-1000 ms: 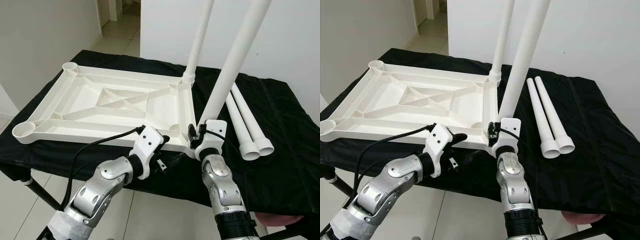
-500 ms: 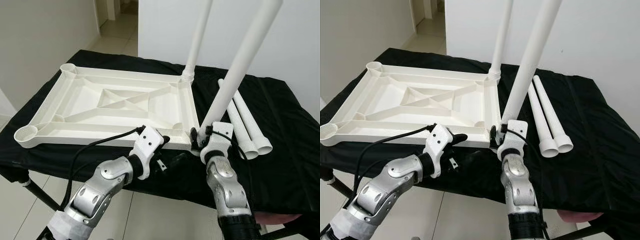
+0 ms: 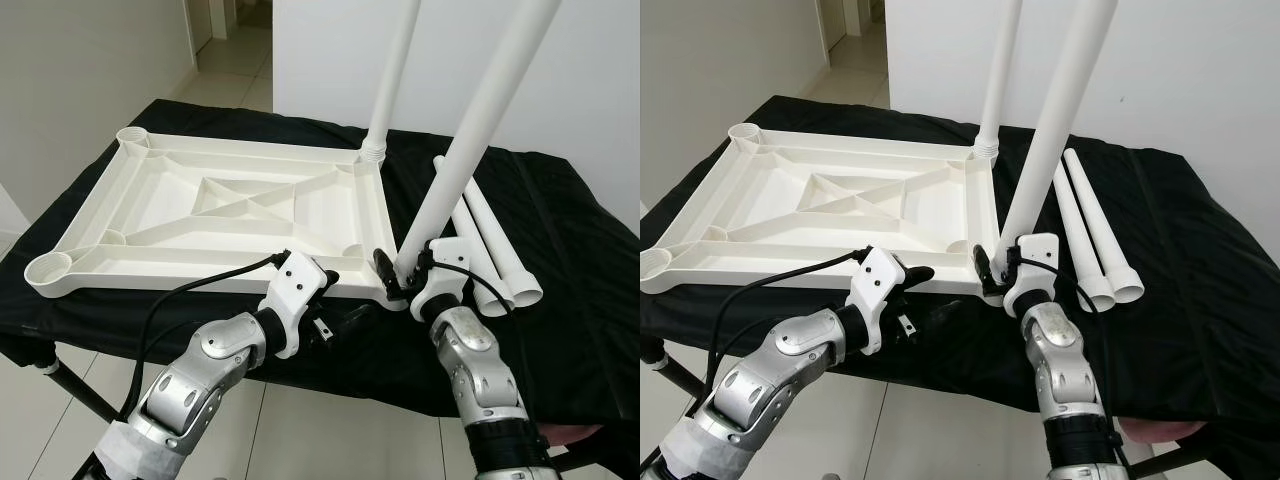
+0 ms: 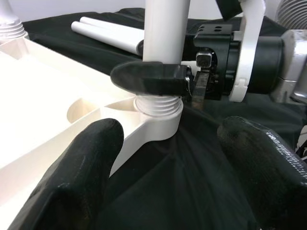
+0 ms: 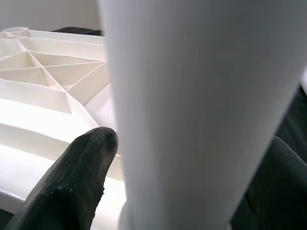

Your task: Building children table

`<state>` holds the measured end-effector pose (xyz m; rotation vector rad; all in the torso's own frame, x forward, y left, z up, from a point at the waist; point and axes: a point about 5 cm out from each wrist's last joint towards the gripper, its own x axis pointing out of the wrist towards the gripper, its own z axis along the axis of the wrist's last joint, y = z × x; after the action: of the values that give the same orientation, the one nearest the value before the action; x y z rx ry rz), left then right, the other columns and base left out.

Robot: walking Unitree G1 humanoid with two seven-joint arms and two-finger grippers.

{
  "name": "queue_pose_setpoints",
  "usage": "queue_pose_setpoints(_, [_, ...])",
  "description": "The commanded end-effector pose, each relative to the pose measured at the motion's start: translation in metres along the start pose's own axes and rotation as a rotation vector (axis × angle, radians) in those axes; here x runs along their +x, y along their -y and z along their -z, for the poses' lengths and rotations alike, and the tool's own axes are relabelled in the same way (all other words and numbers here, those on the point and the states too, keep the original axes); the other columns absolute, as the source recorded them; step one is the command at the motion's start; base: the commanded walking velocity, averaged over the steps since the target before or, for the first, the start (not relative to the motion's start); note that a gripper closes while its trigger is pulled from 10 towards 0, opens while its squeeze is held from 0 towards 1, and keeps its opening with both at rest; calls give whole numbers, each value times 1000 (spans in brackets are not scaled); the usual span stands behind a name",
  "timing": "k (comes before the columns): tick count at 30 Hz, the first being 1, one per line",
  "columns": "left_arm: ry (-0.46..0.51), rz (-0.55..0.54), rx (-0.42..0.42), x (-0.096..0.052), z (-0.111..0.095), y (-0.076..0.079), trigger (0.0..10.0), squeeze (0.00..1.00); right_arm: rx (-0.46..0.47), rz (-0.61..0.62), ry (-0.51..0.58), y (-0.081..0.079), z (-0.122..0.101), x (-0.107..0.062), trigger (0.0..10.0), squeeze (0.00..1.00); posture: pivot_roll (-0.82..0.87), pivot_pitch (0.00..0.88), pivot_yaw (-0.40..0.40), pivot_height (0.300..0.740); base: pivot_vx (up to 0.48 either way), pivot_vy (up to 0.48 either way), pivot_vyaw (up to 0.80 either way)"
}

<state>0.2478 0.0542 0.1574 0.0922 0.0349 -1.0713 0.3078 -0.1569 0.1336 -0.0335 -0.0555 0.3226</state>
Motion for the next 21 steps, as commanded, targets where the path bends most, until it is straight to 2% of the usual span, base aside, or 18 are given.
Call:
queue_pose_setpoints(1, [-6,37,11,1,-1,1,10000,0,-11,-36,5,1,1,1,10000,0,-47,0,-37,740,0,0,0])
queue_pose_setpoints(6, [-10,41,10,2,-1,2,10000,0,-83,-172,-14,10,3,7,10000,0,-46,0,-30,740,0,0,0])
queue_pose_setpoints(12, [-8,40,11,2,-1,1,10000,0,-122,-247,-46,13,10,12,10000,0,-46,0,-30,740,0,0,0])
queue_pose_setpoints(14, [-7,39,11,2,-2,1,10000,0,-145,-282,-62,13,13,15,9569,0,-35,0,-24,740,0,0,0])
queue_pose_setpoints(15, [-7,39,12,1,-3,1,10000,0,-169,-298,-71,14,15,16,7961,0,-35,0,-24,740,0,0,0])
queue_pose_setpoints(18, [-7,40,12,1,-3,1,10000,0,-185,-309,-78,15,16,17,7961,0,-35,0,-24,740,0,0,0])
queue_pose_setpoints(19, [-8,40,13,1,-3,1,10000,0,-187,-312,-86,16,18,18,4941,0,-35,0,-24,740,0,0,0])
queue_pose_setpoints(20, [-8,40,13,1,-3,1,10000,0,-187,-312,-86,16,18,18,4941,0,-35,0,-24,740,0,0,0])
queue_pose_setpoints(21, [-8,39,14,1,-3,1,10000,0,-189,-316,-89,18,19,20,3412,0,-35,0,-24,740,0,0,0])
